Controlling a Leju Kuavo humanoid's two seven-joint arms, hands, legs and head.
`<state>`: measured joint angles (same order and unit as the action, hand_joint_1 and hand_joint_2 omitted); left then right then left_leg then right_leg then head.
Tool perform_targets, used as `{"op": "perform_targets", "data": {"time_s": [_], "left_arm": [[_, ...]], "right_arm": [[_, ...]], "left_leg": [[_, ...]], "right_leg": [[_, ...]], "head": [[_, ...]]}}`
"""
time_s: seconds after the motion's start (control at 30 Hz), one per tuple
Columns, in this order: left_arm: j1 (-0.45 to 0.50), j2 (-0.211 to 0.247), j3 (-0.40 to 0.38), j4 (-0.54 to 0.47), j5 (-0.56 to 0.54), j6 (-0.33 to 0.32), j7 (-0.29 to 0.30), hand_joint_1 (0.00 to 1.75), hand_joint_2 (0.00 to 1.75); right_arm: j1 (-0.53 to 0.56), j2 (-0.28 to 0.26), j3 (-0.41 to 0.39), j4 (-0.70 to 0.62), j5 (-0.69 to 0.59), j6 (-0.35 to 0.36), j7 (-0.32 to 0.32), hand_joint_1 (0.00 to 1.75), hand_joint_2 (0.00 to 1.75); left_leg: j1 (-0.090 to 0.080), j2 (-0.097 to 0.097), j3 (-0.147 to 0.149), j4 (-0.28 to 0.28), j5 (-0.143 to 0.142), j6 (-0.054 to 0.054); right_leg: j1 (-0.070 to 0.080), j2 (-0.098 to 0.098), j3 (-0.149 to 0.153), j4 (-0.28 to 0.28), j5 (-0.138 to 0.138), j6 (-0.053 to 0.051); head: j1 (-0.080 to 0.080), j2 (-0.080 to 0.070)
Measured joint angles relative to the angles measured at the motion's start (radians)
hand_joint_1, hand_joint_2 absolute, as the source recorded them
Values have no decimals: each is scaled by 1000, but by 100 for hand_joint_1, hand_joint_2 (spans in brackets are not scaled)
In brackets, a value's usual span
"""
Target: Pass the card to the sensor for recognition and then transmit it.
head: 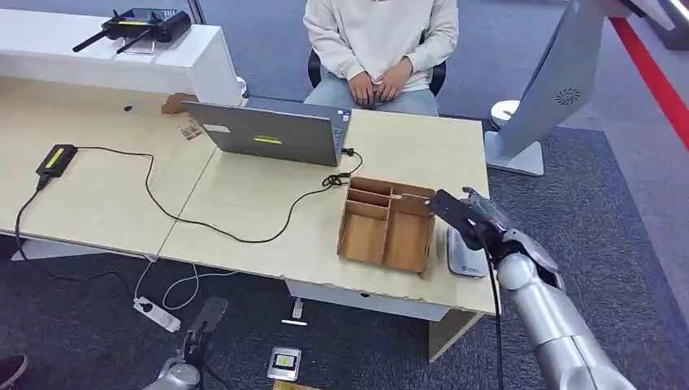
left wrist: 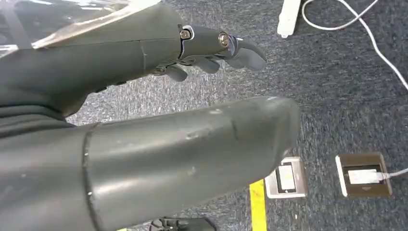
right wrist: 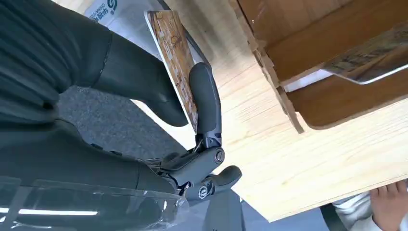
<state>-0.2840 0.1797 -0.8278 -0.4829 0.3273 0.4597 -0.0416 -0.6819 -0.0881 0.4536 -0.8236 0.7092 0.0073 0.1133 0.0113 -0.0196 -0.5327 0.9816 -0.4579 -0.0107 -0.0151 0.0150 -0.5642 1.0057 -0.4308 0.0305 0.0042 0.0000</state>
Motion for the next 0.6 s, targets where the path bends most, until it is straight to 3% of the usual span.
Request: {"op": "perform_targets", "data": {"time_s": [0.6], "left_arm": [[8, 16, 0, 0, 14, -18, 25, 0, 0]], "right_arm": [[0, -45, 0, 26, 9, -13, 0, 175, 175]], "left_leg": [[0, 0, 0, 0, 0, 0]], "right_leg": [[0, 0, 0, 0, 0, 0]], "head": [[0, 0]]}}
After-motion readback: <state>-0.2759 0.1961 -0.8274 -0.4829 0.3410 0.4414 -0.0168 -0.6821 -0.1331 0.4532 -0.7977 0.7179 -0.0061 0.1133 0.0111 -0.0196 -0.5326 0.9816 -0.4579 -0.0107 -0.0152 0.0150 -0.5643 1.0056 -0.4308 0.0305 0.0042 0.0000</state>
